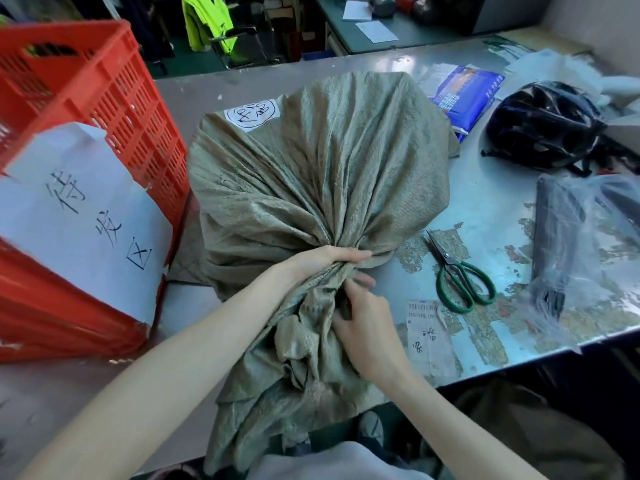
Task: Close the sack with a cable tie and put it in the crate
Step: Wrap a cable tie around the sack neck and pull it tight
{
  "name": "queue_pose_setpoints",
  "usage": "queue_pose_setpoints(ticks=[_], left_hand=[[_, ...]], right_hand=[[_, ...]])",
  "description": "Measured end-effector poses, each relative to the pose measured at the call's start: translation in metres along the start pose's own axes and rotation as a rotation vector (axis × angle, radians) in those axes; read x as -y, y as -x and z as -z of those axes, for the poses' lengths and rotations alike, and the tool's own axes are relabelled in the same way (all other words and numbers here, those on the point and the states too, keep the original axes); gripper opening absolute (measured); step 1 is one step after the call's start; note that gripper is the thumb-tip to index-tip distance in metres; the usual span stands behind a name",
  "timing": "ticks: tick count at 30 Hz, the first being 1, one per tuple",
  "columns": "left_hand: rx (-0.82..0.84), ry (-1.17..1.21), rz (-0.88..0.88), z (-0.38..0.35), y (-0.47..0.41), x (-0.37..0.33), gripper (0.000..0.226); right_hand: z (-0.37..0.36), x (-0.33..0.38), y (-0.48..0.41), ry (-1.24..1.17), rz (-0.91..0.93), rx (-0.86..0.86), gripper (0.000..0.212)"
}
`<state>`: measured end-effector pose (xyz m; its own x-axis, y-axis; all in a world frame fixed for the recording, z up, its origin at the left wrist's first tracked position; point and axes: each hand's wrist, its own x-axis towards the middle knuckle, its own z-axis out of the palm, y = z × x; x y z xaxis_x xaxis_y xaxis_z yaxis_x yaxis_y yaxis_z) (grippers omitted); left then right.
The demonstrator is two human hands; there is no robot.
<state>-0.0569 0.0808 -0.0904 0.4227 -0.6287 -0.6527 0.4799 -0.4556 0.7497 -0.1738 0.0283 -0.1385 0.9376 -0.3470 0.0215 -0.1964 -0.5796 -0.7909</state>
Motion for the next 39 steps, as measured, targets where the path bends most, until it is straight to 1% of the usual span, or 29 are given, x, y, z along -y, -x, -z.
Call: queue_pose_setpoints(ticks=[1, 3, 5, 8, 9, 10, 11, 13, 15, 17, 19, 20, 21, 23, 24, 26, 27, 28, 29, 30, 31, 32, 34, 36, 38, 39], left_hand=[[-0.030, 0.025, -0.001, -0.001, -0.007, 0.002, 0.025], [-0.062, 0.076, -0.007, 0.002, -0.017, 0.005, 0.020], [-0.140, 0.068, -0.021, 0.004, -0.028, 0.008, 0.017], [-0.321, -0.049, -0.102, 0.006, -0.046, 0.007, 0.030], [-0.386, -0.097, -0.142, 0.005, -0.053, 0.004, 0.030], [-0.437, -0.121, -0.175, 0.006, -0.058, 0.000, 0.029], [-0.477, -0.127, -0.186, 0.006, -0.065, -0.004, 0.034], [-0.548, -0.099, -0.150, 0.008, -0.077, -0.009, 0.050], [-0.574, -0.068, -0.175, 0.010, -0.090, -0.013, 0.057], [-0.607, -0.080, -0.224, 0.007, -0.097, -0.017, 0.049], [-0.640, -0.092, -0.280, 0.003, -0.106, -0.016, 0.029], [-0.659, -0.101, -0.309, 0.001, -0.109, -0.012, 0.023], [-0.681, -0.083, -0.316, -0.001, -0.113, -0.009, 0.021], [-0.756, -0.042, -0.334, -0.009, -0.114, -0.001, 0.027], [-0.798, -0.021, -0.346, -0.013, -0.116, 0.005, 0.027], [-0.801, 0.012, -0.354, -0.021, -0.116, 0.013, 0.018], [-0.795, 0.016, -0.357, -0.023, -0.116, 0.016, 0.013], [-0.805, 0.022, -0.359, -0.026, -0.115, 0.018, 0.012], [-0.813, 0.017, -0.364, -0.025, -0.117, 0.021, 0.015], [-0.818, -0.015, -0.407, -0.023, -0.120, 0.024, 0.019], [-0.805, -0.051, -0.446, -0.022, -0.121, 0.025, 0.020], [-0.787, -0.100, -0.476, -0.020, -0.123, 0.027, 0.017], [-0.769, -0.113, -0.470, -0.016, -0.125, 0.027, 0.015], [-0.790, -0.045, -0.440, -0.015, -0.126, 0.025, 0.016], [-0.795, -0.108, -0.422, -0.013, -0.128, 0.025, 0.017], [-0.768, -0.148, -0.431, -0.011, -0.128, 0.025, 0.018]], right_hand=[[-0.001, 0.001, 0.002, 0.030, 0.019, -0.007, 0.011], [-0.002, 0.000, 0.006, 0.014, 0.077, -0.026, 0.005], [0.001, -0.001, 0.008, -0.051, 0.073, -0.014, 0.009], [0.015, -0.013, 0.004, -0.156, -0.032, 0.010, 0.031], [0.022, -0.021, 0.002, -0.183, -0.087, 0.005, 0.035], [0.030, -0.029, 0.000, -0.210, -0.137, -0.011, 0.035], [0.038, -0.039, -0.004, -0.224, -0.190, -0.045, 0.032], [0.055, -0.061, -0.010, -0.256, -0.292, -0.153, 0.026], [0.073, -0.082, -0.016, -0.279, -0.363, -0.298, 0.023], [0.092, -0.107, -0.020, -0.227, -0.415, -0.476, 0.019], [0.113, -0.137, -0.024, -0.138, -0.472, -0.646, 0.017], [0.122, -0.153, -0.025, -0.092, -0.509, -0.716, 0.018], [0.131, -0.171, -0.026, -0.041, -0.558, -0.775, 0.018], [0.147, -0.205, -0.024, 0.098, -0.667, -0.859, 0.016], [0.155, -0.219, -0.021, 0.166, -0.740, -0.871, 0.017], [0.163, -0.240, -0.015, 0.246, -0.911, -0.844, 0.020], [0.165, -0.248, -0.012, 0.264, -0.977, -0.814, 0.022], [0.166, -0.254, -0.010, 0.267, -1.003, -0.782, 0.023], [0.168, -0.259, -0.009, 0.259, -1.004, -0.754, 0.021], [0.171, -0.260, -0.010, 0.237, -0.991, -0.724, 0.016], [0.173, -0.261, -0.011, 0.216, -0.983, -0.688, 0.009], [0.175, -0.260, -0.012, 0.199, -0.976, -0.666, 0.009], [0.177, -0.262, -0.013, 0.183, -0.951, -0.658, 0.015], [0.175, -0.257, -0.010, 0.185, -0.929, -0.650, 0.011], [0.173, -0.250, -0.006, 0.171, -0.894, -0.660, 0.004], [0.172, -0.246, -0.003, 0.159, -0.884, -0.672, 0.008]])
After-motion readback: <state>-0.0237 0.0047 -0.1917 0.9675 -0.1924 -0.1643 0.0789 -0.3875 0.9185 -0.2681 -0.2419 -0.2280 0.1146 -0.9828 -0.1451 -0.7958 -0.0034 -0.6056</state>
